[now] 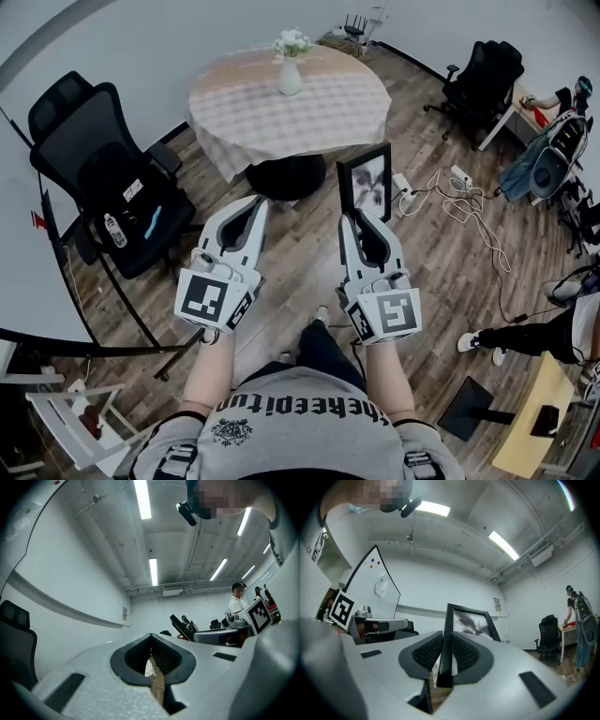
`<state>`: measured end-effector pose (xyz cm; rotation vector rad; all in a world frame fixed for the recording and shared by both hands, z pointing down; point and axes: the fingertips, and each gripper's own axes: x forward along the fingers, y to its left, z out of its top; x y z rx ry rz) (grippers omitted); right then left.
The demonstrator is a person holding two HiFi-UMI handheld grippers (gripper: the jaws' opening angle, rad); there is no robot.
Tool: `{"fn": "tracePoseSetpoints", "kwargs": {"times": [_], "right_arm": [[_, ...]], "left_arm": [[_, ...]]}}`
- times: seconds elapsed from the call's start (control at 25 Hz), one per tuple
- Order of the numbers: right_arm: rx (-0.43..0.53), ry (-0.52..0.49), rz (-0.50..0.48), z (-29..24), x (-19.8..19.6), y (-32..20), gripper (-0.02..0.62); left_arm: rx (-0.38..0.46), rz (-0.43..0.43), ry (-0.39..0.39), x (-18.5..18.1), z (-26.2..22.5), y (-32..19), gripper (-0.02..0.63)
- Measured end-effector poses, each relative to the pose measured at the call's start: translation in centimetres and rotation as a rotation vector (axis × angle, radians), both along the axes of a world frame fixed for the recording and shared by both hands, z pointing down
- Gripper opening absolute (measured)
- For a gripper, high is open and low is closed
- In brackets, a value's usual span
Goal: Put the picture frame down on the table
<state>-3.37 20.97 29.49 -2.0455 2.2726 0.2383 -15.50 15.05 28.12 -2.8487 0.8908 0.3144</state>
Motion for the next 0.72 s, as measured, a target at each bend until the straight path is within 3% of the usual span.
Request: {"fn": "tracePoseSetpoints", "kwargs": {"times": [0.72], "right_arm": [[-0.006,-0.013,-0.065,-0.5,10.9,-11.9,0.071]], "left_arm": [[-0.013,-0.069,0.0,10.6,-0.7,-11.0,0.015]]}}
